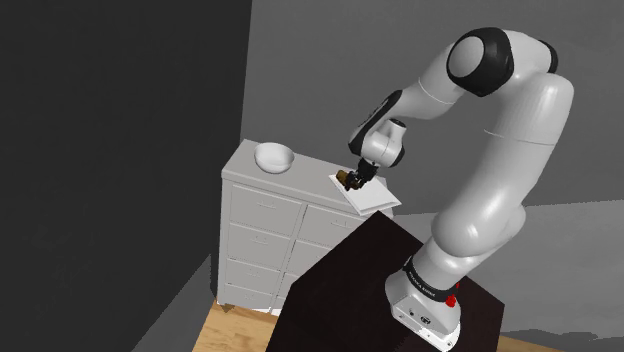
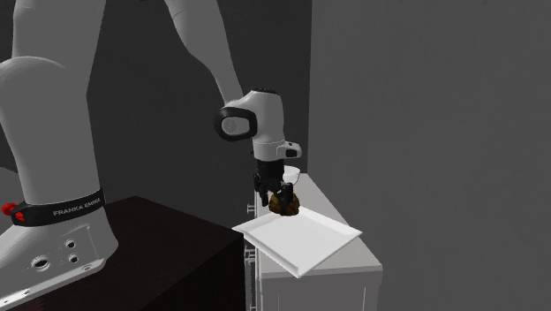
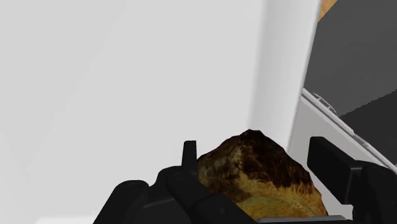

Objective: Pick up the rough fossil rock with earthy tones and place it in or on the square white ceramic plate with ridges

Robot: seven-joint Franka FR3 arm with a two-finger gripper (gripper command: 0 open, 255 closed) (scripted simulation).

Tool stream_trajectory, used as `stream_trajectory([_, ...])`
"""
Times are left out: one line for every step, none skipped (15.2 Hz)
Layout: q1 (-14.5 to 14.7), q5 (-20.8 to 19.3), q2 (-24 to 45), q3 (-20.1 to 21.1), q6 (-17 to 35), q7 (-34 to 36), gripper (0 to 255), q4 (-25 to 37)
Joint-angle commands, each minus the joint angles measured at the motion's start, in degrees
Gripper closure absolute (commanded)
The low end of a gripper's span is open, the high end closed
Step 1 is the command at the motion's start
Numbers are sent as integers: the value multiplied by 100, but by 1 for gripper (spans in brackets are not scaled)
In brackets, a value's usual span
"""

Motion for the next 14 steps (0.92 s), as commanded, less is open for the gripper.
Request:
stream_trajectory([153,-264,-208,-210,-139,216,255,-67])
stream_trajectory([219,-394,-302,-300,-203,323,255,-94])
stream_trajectory([282,-526,-396,-388,-267,430,255,-118])
stream_trajectory([338,-662,-491,-471,-332,540,255,-141])
stream_trajectory([391,-800,-585,-550,-397,650,255,-162])
stream_trajectory([437,-940,-680,-623,-463,760,255,-181])
stream_trajectory([479,-1080,-774,-692,-530,870,255,-197])
stream_trajectory([514,-1220,-868,-753,-599,980,255,-212])
stream_trajectory([544,-1359,-962,-810,-668,1088,255,-224])
stream_trajectory([553,-1421,-1005,-831,-700,1136,255,-229])
stream_trajectory([441,-1376,-1019,-881,-710,931,255,-251])
stream_trajectory([330,-1330,-1028,-935,-725,725,255,-266])
stream_trajectory([218,-1284,-1032,-988,-743,518,255,-273])
stream_trajectory([114,-1234,-1031,-1049,-764,309,255,-272])
